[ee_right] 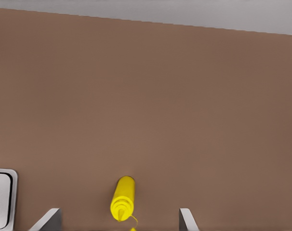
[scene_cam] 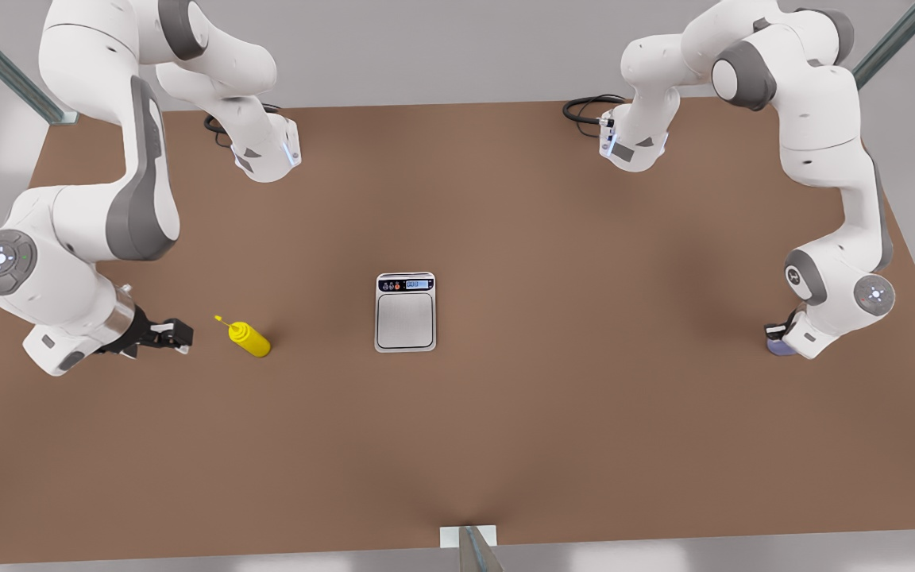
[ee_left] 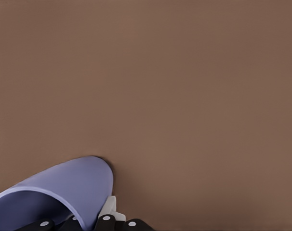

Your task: Move cup to the weight, pick up sauce bottle, pour sauce

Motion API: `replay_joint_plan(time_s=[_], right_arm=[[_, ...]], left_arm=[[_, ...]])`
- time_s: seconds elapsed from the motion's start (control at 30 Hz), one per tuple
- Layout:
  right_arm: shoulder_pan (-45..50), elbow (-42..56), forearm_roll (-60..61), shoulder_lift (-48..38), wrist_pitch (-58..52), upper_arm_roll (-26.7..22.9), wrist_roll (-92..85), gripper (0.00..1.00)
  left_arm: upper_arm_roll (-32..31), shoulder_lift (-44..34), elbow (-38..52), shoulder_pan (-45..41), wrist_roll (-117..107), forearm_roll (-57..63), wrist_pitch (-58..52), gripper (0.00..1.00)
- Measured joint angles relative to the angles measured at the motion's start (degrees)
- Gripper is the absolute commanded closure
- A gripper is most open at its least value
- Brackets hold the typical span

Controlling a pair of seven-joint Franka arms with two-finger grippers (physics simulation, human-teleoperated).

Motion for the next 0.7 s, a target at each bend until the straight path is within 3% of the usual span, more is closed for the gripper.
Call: replay_joint_plan(time_s=[0.27,0.53,0.7], right_arm=[[-1.1,-0.1,0.0,-0.6,0.4,-0.1,-4.5,0.08],[-9.8,-1.9,7.3,-0.3,2.4,0.0,-42.9,0.08],[-13.3,-2.7,10.6,-0.3,2.3,0.0,-53.6,0.08]], left_arm=[[-2.7,-1.0,0.1,-0.5,0.0,1.2,0.0,0.79],[-6.1,-3.0,0.0,-1.6,-0.8,-1.4,0.2,0.79],[-6.2,-3.9,-0.1,-5.4,-3.7,-2.5,0.0,0.79]])
